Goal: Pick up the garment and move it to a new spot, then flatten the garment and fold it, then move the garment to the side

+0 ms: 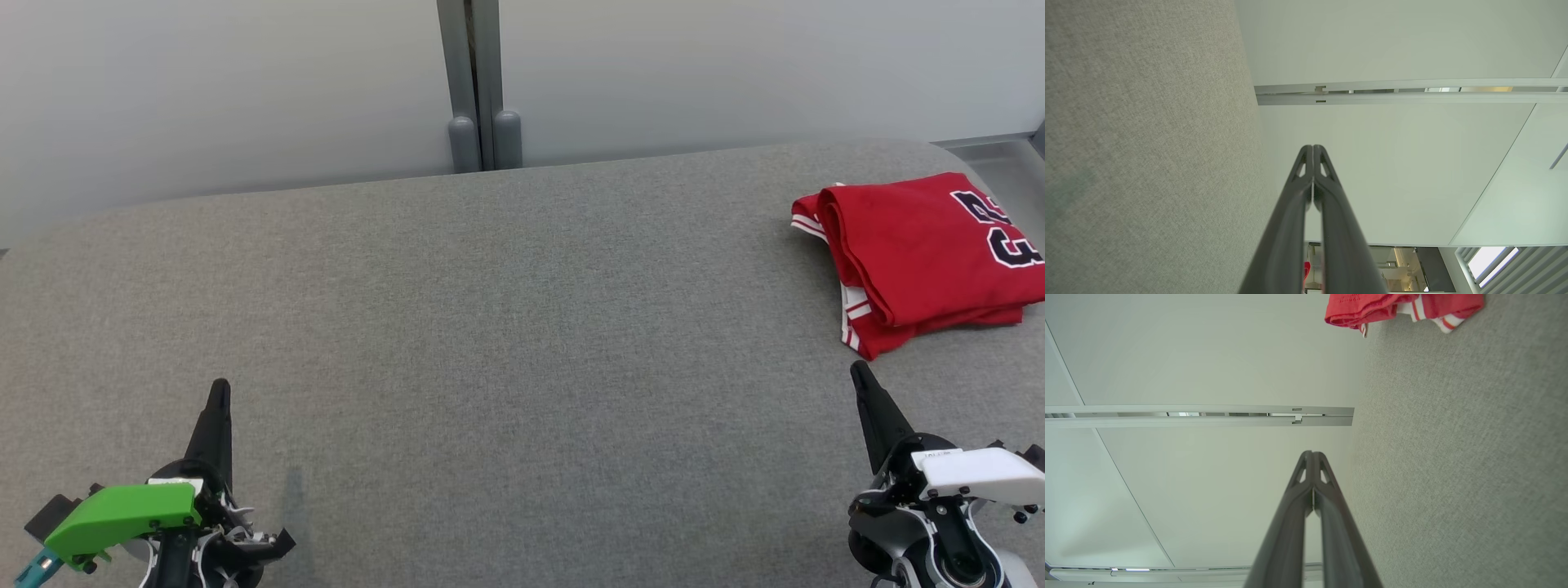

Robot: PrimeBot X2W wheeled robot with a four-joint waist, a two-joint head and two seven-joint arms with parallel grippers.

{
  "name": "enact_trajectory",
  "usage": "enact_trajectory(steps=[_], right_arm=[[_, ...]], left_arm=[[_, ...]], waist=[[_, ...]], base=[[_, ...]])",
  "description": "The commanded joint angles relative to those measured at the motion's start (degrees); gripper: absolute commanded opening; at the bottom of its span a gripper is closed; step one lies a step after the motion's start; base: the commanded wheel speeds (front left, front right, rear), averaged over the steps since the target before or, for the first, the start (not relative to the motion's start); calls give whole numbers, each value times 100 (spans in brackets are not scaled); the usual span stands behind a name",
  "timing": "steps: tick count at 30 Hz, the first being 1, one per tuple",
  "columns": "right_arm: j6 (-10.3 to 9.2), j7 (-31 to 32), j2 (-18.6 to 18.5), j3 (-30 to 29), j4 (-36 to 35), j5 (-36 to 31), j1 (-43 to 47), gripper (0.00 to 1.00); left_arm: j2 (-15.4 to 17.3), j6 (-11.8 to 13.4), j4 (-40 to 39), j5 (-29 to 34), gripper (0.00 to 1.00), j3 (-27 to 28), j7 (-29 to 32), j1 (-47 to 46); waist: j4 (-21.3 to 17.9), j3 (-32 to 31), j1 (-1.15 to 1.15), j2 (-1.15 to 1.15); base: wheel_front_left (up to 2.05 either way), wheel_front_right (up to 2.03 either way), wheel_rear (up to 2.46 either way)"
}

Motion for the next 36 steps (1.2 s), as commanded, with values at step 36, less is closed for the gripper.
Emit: enact_trajectory(steps=[36], right_arm=[[0,14,-30,-11,-23,18,-43,0]], left_arm=[[36,-39,-8,-20,0,12,23,-59]], waist=[[0,0,0,0]], base=[[0,0,0]])
